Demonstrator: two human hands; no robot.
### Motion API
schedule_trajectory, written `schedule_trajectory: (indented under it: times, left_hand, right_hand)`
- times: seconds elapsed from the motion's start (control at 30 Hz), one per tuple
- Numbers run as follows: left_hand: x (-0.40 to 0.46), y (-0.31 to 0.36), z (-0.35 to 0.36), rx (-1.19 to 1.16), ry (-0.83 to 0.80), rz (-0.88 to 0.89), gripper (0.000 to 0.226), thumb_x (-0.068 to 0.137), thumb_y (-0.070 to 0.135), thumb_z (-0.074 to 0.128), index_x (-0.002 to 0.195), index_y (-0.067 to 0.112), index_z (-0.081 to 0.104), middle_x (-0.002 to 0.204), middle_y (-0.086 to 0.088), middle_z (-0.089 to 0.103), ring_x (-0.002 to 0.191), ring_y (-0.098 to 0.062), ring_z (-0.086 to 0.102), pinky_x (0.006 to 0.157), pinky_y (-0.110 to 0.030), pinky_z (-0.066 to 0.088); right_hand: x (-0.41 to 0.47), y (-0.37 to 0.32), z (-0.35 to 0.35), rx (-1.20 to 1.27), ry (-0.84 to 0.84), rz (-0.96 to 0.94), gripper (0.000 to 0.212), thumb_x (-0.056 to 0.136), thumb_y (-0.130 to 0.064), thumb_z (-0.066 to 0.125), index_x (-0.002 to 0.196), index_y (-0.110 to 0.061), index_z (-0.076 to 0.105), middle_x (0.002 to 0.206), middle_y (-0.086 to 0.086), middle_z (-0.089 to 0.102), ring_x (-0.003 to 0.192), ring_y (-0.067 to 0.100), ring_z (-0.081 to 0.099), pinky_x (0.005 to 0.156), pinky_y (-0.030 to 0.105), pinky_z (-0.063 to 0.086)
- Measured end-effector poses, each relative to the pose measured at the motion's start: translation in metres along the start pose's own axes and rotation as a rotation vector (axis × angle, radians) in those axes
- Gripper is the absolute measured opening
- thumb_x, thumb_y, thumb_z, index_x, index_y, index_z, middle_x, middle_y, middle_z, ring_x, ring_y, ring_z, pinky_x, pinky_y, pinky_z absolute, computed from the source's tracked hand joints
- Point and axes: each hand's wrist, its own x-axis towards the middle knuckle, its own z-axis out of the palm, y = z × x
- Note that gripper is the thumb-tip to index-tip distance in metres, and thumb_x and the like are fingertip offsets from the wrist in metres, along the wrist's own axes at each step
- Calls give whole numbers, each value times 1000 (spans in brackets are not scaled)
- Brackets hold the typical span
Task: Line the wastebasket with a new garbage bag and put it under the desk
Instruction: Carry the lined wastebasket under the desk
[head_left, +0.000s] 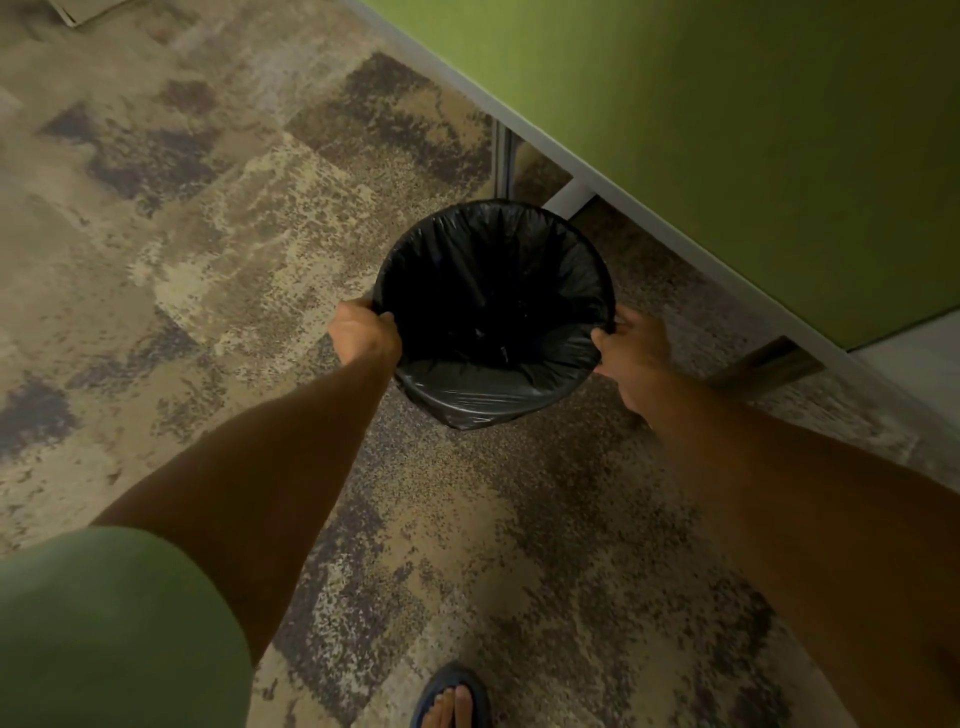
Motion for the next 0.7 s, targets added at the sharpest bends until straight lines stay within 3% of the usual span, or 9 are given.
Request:
schedule_trajectory:
  times: [0.13, 0.37, 0.6, 0.7]
  left_hand:
    - [-3, -1, -1, 86, -24, 27, 26, 97, 13, 57, 120, 5, 66, 114, -16, 70, 105, -30, 67, 92, -38, 55]
    - [-23, 18, -7, 108, -18, 169, 43, 97, 25, 57, 133, 3, 49, 130, -18, 57, 119, -33, 55, 92, -37, 46]
    - [-64, 44, -44, 140, -96, 247, 45, 94, 26, 63, 133, 6, 51, 125, -16, 59, 115, -32, 58, 94, -41, 53]
    - [-91, 50, -62, 117, -150, 235, 43, 94, 24, 62, 131, 8, 50, 124, -15, 60, 115, -32, 59, 96, -47, 54]
  right_hand:
    - [-5, 0, 6, -61, -7, 19, 41, 97, -3, 58, 136, -18, 59, 132, 13, 63, 118, 35, 61, 99, 52, 52]
    - [-24, -20, 1, -290, -64, -18, 50, 100, -21, 56, 148, -18, 43, 148, 11, 50, 132, 36, 49, 108, 50, 45]
    - [-75, -54, -19, -368, -132, -70, 56, 98, -25, 58, 150, -20, 39, 146, 11, 51, 131, 33, 50, 107, 44, 45]
    - [-105, -67, -36, -386, -162, -62, 64, 98, -26, 59, 155, -19, 29, 152, 12, 44, 136, 34, 45, 110, 45, 41]
